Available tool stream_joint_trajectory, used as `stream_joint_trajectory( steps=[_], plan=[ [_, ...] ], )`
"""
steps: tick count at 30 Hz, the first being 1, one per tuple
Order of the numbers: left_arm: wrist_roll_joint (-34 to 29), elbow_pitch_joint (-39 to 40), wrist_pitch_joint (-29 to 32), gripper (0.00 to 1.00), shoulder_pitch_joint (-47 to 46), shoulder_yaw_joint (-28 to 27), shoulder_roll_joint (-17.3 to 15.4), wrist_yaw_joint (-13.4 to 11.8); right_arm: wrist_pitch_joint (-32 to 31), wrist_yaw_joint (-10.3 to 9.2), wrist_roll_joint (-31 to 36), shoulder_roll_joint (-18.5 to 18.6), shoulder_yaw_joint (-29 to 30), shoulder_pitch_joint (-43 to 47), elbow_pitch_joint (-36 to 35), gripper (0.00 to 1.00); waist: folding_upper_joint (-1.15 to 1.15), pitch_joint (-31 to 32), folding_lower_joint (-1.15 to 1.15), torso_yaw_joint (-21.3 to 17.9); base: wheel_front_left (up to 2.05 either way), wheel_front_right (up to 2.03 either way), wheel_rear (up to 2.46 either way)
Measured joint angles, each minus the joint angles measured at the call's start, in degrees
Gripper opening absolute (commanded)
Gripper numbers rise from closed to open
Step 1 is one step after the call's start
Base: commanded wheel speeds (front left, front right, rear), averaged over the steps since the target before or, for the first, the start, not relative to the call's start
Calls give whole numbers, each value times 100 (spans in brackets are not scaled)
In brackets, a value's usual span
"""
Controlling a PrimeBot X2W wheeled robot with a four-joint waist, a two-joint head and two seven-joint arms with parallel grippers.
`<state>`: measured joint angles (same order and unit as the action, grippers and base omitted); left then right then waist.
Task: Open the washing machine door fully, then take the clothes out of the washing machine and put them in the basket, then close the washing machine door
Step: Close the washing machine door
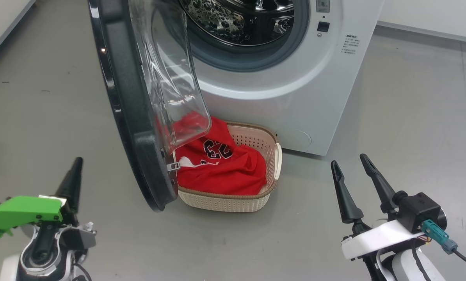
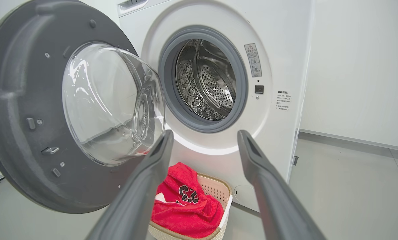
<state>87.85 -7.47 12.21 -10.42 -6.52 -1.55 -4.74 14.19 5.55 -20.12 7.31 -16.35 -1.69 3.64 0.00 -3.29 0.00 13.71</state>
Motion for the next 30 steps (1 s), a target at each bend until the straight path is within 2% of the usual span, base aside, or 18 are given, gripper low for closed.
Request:
stream_joint_trajectory(
  steps=[4, 5, 7, 9, 12, 30],
  plan=[
    [1096, -65, 297, 0, -8, 160, 2, -160, 0, 0, 1, 2, 0, 0, 1, 100, 0, -6, 0, -32, 0, 0, 0],
    [1096, -65, 297, 0, -8, 160, 2, -160, 0, 0, 1, 2, 0, 0, 1, 100, 0, -6, 0, -32, 0, 0, 0],
    [1625, -73, 404, 0, -9, 286, -9, -162, 0, 1, 1, 7, 0, -1, 0, 100, 0, -9, 0, -48, 0, 0, 0],
    [1880, -62, 491, 0, -9, 460, -8, -181, 0, 1, 1, 10, 0, -1, 0, 100, 0, -13, 0, -64, 0, 0, 0],
    [2062, -42, 545, 0, -5, 682, -5, -209, 0, 3, 2, 18, -14, -1, 1, 100, 0, -26, 0, -101, 0, 0, 0],
    [2470, 198, 371, 0, 12, 1081, -44, -211, 0, 34, 11, 20, -69, -57, -8, 100, 0, -229, 0, -636, 0, 0, 0]
  ],
)
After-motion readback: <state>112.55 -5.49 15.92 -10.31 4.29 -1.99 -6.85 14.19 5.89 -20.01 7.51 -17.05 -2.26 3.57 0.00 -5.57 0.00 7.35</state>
